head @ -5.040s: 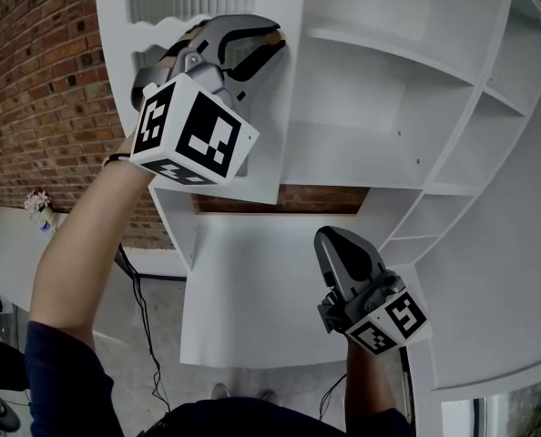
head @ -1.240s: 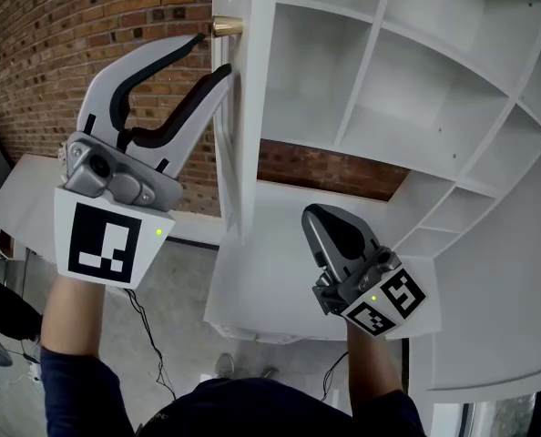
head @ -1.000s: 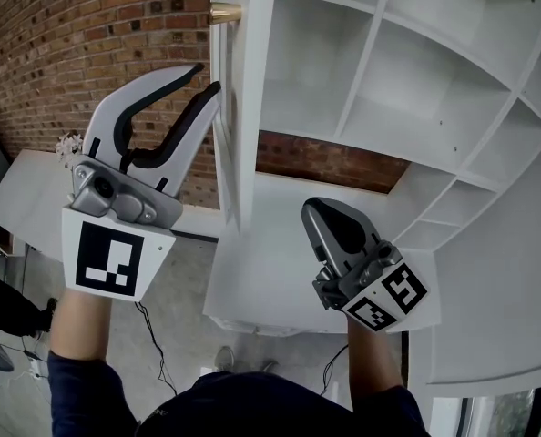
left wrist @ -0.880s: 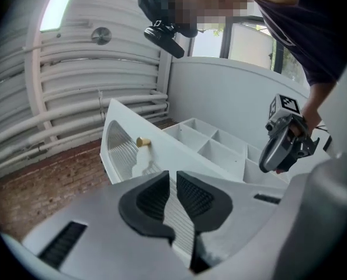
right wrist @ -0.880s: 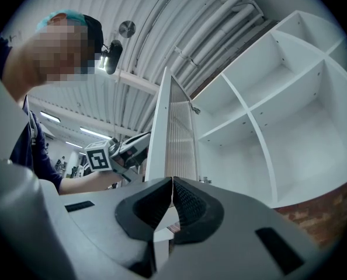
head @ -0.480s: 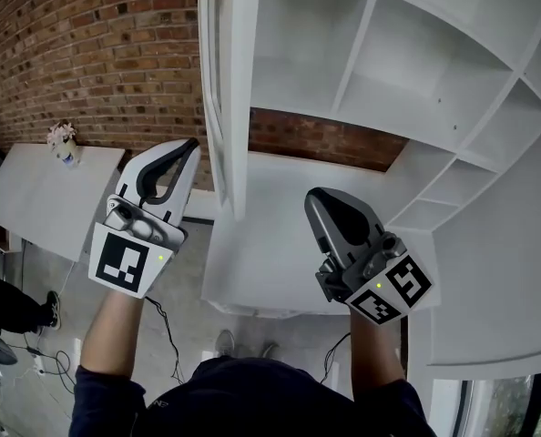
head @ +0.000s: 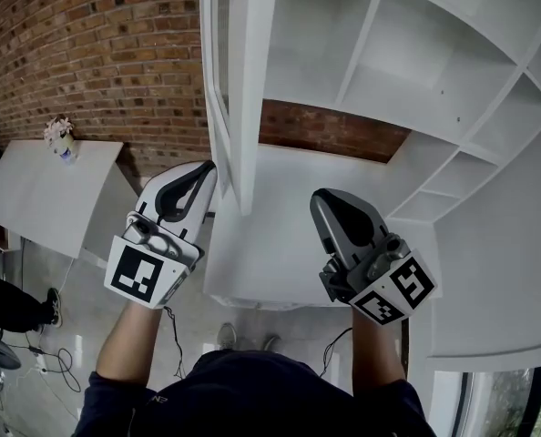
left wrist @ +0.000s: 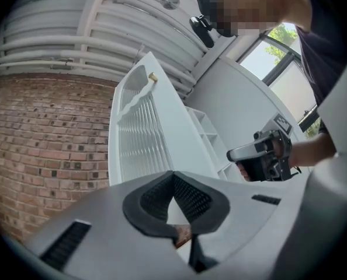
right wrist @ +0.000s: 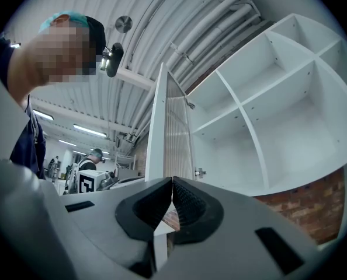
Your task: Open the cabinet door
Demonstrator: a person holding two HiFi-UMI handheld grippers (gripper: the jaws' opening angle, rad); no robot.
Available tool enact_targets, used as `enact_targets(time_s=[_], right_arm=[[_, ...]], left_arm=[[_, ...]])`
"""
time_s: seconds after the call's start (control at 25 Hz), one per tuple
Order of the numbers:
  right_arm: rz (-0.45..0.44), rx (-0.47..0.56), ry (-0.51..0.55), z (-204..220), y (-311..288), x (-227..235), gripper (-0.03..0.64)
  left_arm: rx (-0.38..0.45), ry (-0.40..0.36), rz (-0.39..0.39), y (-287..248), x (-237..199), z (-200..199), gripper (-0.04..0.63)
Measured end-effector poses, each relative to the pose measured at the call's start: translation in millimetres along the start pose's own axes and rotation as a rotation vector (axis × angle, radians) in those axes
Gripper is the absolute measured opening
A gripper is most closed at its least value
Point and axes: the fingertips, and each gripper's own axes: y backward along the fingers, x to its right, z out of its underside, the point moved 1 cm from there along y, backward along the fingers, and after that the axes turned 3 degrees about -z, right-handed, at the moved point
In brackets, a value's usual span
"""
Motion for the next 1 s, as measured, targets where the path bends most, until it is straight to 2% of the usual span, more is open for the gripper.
enact_targets(time_s=[0.12,0.24,0.4,0.56,0.72,1.0], right_arm=[[0.008,-0.004,0.003,2,1,-2,0.026],[0.018,-0.005,0.011,1,2,-2,0.026],[0.038,-0.003,0.02,2,7,-2,0.025],[0.053,-0.003,0.023,6,10,0,0.025],[0.063,-0.005,0.027,5,9,0,0.025],[0.061,-0.001,0.031,5,7,0,0.025]], left_arm=[[0.004,0.021,0.017,2,4,4,0.008],[0.041,0.035,0.035,0,7,1,0.008],[0.009,0.056,0.045,0,9,10,0.008],[-0.01,0.045,0.046,-2,11,17,0.008],[0.023,0.055,0.044,-4,6,11,0.008],[0.0,0.045,0.057,-7,5,16,0.008]])
